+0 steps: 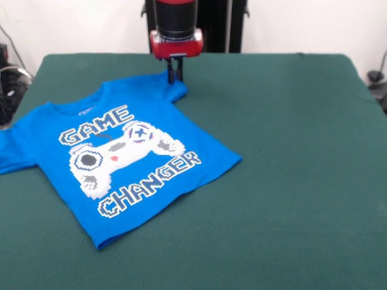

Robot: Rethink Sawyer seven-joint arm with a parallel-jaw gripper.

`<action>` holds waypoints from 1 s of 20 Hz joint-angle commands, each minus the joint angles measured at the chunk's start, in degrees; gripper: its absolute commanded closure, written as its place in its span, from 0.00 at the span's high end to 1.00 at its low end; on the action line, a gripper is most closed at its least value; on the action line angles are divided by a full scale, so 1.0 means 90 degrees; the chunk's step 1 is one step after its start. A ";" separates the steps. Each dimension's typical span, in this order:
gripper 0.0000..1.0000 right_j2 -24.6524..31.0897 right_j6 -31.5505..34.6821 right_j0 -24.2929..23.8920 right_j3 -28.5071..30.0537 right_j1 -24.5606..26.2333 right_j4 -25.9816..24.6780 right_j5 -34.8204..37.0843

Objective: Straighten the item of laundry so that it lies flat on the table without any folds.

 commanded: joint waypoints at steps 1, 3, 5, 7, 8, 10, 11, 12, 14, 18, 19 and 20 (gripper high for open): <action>0.00 0.0444 0.1748 0.0492 0.0341 0.0044 0.0635 0.0033; 0.00 0.0464 0.1771 0.0528 0.0385 0.0050 0.0701 -0.0008; 0.00 0.0467 0.1774 0.0570 0.0398 0.0054 0.0759 -0.0021; 0.00 0.0477 0.1780 0.0600 0.0418 0.0063 0.0810 -0.0047; 0.00 0.0478 0.1770 0.0609 0.0409 0.0076 0.0832 -0.0042; 0.00 0.0479 0.1750 0.0627 0.0391 0.0102 0.0876 -0.0033; 0.00 0.0472 0.1759 0.0647 0.0396 0.0127 0.0901 -0.0059; 0.00 0.0465 0.1769 0.0667 0.0401 0.0152 0.0925 -0.0086; 0.00 0.0437 0.1831 0.0732 0.0385 0.0303 0.0971 -0.0275; 0.00 0.0493 0.1911 0.0787 0.0342 0.0632 0.1047 -0.0610; 0.00 0.0520 0.1909 0.0795 0.0340 0.0659 0.1074 -0.0636; 0.00 0.0537 0.1921 0.0813 0.0351 0.0681 0.1107 -0.0667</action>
